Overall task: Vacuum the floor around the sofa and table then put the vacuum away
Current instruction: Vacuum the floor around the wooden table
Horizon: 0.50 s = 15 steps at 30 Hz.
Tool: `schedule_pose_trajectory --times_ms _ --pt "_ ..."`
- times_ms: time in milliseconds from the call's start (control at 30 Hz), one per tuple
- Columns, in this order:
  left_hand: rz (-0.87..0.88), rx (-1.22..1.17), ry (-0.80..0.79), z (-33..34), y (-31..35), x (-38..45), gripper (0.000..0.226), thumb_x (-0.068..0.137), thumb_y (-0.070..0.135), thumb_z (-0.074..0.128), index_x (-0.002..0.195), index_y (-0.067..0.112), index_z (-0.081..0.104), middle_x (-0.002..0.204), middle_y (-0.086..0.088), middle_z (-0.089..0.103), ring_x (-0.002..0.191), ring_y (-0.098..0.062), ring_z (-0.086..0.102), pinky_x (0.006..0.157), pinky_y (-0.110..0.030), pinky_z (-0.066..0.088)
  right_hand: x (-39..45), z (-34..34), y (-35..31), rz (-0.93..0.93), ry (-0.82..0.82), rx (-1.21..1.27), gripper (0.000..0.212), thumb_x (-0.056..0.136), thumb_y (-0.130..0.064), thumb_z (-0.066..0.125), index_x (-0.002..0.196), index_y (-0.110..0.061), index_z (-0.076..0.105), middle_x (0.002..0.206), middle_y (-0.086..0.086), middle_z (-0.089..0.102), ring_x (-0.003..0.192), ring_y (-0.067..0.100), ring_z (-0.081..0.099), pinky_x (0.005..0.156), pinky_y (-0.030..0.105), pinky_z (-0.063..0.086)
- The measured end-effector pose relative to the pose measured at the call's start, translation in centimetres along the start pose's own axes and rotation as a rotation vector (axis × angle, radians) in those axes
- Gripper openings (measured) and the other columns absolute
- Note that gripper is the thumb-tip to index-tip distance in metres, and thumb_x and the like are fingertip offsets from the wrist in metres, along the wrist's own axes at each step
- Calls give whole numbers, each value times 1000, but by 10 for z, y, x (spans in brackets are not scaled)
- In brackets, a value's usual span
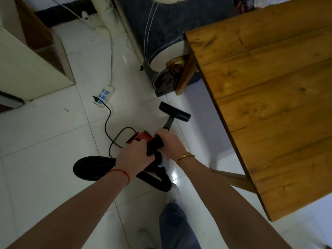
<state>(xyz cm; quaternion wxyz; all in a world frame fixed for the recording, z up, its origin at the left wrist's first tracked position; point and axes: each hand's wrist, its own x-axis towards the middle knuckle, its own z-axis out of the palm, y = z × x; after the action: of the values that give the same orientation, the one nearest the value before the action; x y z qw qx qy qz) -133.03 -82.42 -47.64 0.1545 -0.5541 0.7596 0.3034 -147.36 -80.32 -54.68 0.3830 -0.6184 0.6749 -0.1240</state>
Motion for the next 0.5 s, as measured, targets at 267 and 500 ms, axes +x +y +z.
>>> schedule_pose_trajectory --times_ms 267,500 --pt "11 -3 1 -16 31 50 17 82 37 59 89 22 56 67 6 56 54 -9 52 47 -23 35 33 -48 22 42 -23 -24 25 77 -9 69 99 -7 59 106 11 62 90 26 62 79 36 53" --pt "62 42 1 -23 43 42 16 82 35 60 86 20 55 68 4 57 53 -10 52 45 -24 35 16 -53 22 99 13 -22 21 77 -8 68 96 -7 59 100 10 63 85 26 64 77 41 55"
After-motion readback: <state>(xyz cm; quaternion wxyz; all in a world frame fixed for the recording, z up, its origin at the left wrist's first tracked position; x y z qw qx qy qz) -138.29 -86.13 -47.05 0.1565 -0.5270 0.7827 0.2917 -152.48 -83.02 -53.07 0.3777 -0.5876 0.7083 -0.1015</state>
